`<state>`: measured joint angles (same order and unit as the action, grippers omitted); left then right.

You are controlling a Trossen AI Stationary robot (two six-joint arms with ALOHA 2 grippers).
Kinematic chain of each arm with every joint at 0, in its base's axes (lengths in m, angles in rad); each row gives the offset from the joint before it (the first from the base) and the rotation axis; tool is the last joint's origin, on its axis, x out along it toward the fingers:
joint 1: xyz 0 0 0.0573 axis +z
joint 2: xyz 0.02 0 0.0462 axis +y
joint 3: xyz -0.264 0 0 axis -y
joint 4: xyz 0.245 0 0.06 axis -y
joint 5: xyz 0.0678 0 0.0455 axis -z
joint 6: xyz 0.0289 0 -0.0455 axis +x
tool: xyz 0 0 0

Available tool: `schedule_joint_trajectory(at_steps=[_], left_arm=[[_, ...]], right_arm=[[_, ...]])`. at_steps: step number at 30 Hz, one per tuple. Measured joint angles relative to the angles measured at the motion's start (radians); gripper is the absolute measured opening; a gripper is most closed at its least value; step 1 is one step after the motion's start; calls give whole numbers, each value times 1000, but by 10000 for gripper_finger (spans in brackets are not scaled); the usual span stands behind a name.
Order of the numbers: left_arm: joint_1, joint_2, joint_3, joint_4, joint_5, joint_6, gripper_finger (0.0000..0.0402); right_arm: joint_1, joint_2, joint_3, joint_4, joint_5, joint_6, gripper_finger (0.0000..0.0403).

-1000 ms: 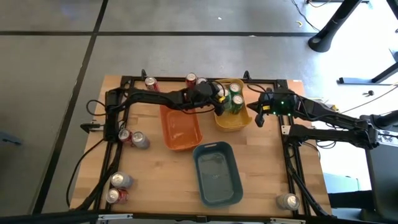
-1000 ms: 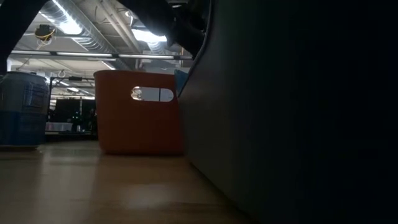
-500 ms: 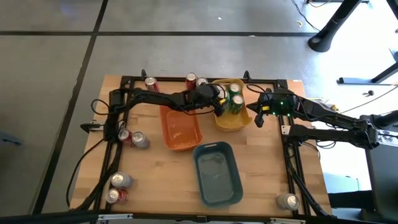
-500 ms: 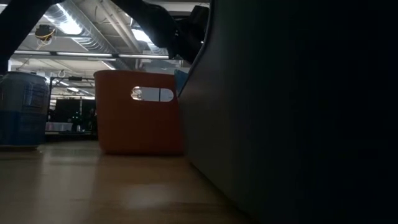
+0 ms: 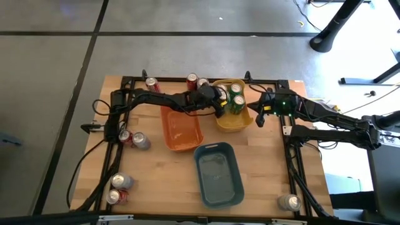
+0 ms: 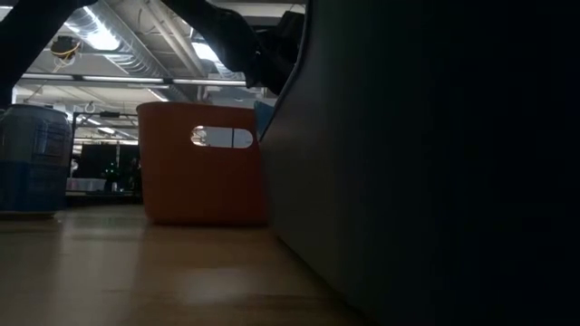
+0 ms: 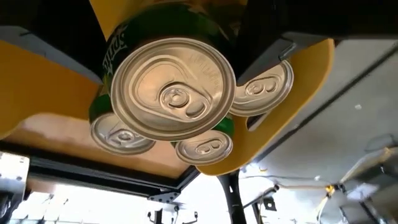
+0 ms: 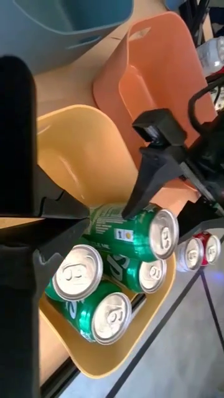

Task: Sort soda cans
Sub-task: Put the green soda can into the yellow bin

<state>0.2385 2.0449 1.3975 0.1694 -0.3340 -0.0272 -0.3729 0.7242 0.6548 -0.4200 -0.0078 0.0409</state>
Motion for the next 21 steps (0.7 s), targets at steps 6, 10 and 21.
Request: schedule_joint_trajectory(at_steps=[6, 10, 21], left_arm=[[0, 0, 0, 4, 6, 58, 287], [-1, 11, 0, -8, 15, 88, 287], [7, 34, 0, 8, 43, 83, 286]], right_arm=[[0, 0, 0, 9, 1, -15, 5], [0, 0, 0, 9, 1, -19, 5], [0, 0, 0, 11, 2, -19, 5]])
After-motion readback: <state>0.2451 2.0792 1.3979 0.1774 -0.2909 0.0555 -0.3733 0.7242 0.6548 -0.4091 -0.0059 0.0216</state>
